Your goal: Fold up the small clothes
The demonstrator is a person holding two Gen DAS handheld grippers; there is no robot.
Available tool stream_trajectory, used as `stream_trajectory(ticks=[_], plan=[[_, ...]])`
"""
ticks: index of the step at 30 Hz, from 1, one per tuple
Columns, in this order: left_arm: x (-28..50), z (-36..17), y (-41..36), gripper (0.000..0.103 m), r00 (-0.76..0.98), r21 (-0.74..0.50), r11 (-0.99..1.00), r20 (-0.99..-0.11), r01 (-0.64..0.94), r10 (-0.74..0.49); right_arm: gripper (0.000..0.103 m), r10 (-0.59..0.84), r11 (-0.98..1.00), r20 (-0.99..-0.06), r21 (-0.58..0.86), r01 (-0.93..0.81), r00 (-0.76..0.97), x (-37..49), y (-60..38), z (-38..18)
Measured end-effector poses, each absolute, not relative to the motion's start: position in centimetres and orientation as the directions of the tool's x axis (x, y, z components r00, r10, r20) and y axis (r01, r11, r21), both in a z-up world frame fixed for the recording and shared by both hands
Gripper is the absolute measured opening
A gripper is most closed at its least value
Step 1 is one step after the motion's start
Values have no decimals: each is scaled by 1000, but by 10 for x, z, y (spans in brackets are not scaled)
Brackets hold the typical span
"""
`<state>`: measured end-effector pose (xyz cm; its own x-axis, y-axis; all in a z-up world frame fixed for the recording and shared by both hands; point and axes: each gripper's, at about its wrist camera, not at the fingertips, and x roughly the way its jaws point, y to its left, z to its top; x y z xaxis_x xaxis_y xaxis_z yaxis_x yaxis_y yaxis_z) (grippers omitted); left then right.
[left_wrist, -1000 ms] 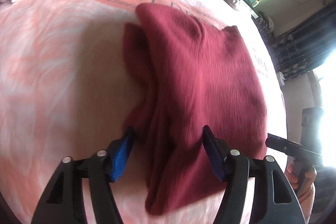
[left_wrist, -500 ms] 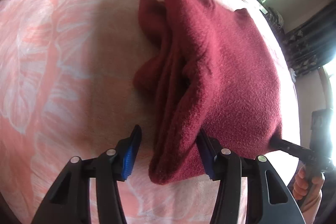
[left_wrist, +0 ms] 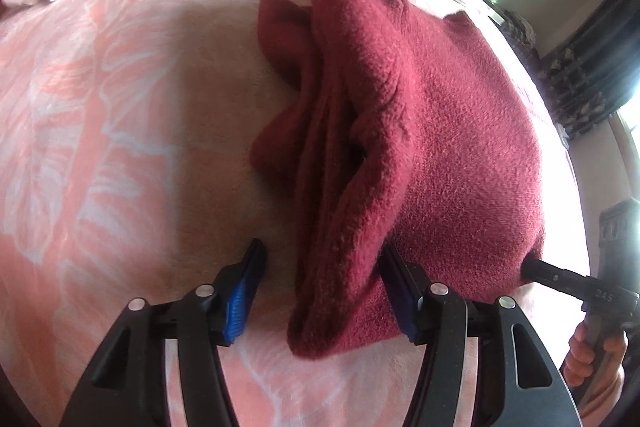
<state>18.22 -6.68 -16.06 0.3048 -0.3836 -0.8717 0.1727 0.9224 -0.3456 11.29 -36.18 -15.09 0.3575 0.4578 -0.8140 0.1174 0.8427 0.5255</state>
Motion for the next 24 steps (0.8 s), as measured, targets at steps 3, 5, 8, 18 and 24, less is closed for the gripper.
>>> stream_trajectory(ticks=[3,5,8,18,24], plan=[[168,-144,-64,62,344,-303,944,-879,133,-330,54,320,917,-855,388,93,409,87,-354,-123],[152,-138,-64,67,365,-228,966,-895,120,-256,54,259,940,-872,327,101,416,74,-348,-114],[133,-133,-64,71,369,-225,968,-895,108,-249,55,185,966,-889,242,88,419,57,-337,-107],[80,-124,-74,95,403,-85,989,-906,122,-127,93,69,987,-912,122,106,405,18,-310,-106],[55,-130,-67,97,399,-81,992,-910,96,-113,97,21,982,-927,89,165,375,-9,-309,-125]])
